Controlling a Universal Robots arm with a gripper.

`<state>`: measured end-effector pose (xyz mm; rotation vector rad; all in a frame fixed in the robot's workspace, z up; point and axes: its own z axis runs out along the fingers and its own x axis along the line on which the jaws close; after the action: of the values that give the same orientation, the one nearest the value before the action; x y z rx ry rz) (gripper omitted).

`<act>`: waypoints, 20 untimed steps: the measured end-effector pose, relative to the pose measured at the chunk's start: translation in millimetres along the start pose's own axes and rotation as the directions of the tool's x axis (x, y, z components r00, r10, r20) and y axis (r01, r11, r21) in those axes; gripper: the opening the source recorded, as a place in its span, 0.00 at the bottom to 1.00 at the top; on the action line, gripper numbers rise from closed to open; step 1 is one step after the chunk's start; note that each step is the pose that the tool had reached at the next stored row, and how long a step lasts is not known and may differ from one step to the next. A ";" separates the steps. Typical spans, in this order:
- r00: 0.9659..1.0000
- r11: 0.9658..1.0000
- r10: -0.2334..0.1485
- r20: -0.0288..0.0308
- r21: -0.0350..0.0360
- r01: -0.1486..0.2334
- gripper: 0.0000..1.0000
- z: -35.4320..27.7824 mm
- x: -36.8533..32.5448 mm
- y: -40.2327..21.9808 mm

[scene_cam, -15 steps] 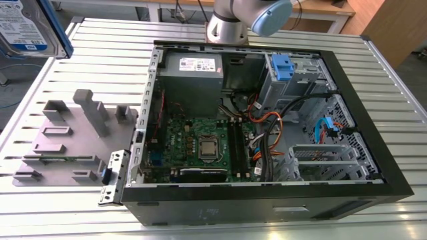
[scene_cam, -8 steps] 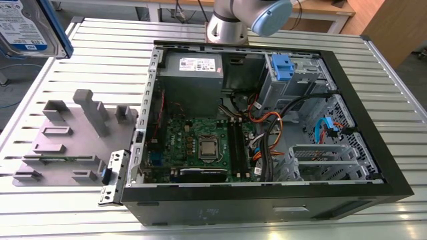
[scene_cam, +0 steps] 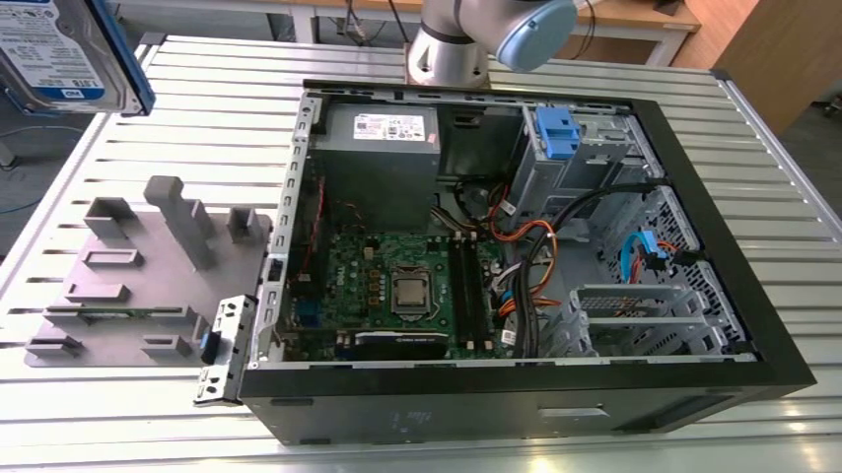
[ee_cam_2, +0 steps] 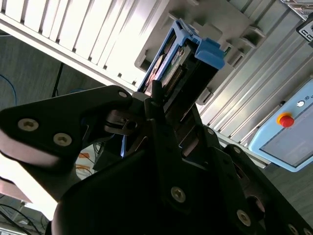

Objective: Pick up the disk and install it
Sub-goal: 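Pick up the disk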

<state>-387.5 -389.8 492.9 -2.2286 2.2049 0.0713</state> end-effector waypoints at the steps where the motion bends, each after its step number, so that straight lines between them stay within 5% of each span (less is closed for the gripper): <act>1: 1.000 1.000 0.000 0.000 0.000 0.000 0.35 -0.1 0.0 -1.8; 10: 1.000 1.000 0.000 0.000 0.000 0.000 0.35 -0.6 0.2 -21.7; 12: 1.000 1.000 0.000 0.000 0.000 0.000 0.35 -1.1 0.4 -37.3; 20: 1.000 1.000 0.000 0.000 0.000 0.000 0.35 -1.7 0.6 -59.5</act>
<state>-328.0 -389.9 492.9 -2.2286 2.2048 0.0713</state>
